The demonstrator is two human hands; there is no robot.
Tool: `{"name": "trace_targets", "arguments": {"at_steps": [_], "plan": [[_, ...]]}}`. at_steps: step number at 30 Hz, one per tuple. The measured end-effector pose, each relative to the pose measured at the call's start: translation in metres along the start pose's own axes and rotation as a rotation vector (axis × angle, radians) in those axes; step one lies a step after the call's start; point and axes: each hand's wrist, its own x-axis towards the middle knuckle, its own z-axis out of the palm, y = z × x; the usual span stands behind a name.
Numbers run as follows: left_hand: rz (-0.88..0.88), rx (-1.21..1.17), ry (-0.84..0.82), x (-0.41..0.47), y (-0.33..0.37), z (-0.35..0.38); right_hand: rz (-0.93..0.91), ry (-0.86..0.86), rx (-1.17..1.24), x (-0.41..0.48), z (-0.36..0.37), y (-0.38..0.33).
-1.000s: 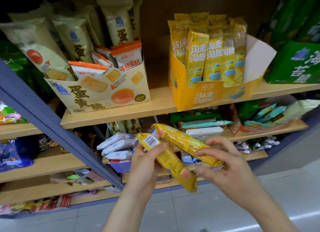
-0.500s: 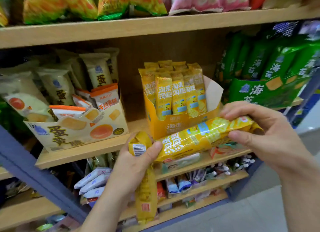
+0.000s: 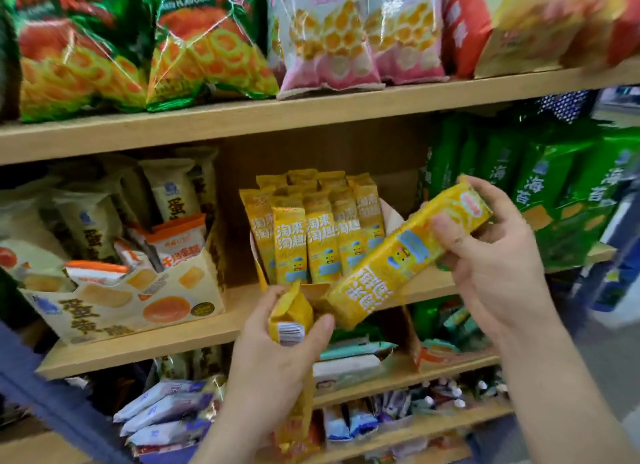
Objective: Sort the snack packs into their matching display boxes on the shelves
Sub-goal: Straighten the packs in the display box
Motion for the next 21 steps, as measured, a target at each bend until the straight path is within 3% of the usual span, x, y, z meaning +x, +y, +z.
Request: {"name": "trace_targets", "arguments": {"at_steps": [4,7,11,14,17,21], "plan": [[0.097,-0.03,0.023,0.016,0.031,0.009,-0.287,0.007,-0.265,0.047,-0.011,-0.013],[0.116,-0.04,-0.025,0.031,0.049,0.013,-0.41,-0.166,-0.516,0.073,-0.006,-0.011],[0.136,-0.016,0.042,0.052,0.058,0.028,-0.243,-0.46,-0.842,0.091,-0.001,0.009],[0.092,-0.007,0.034,0.064,0.055,0.037,-0.114,-0.583,-1.006,0.095,-0.003,0.027],[0.078,0.044,-0.01,0.071,0.052,0.04,-0.024,-0.553,-1.082,0.098,-0.009,0.04],[0.041,-0.066,-0.016,0.075,0.054,0.041,0.055,-0.505,-1.23,0.112,-0.011,0.044]]}}
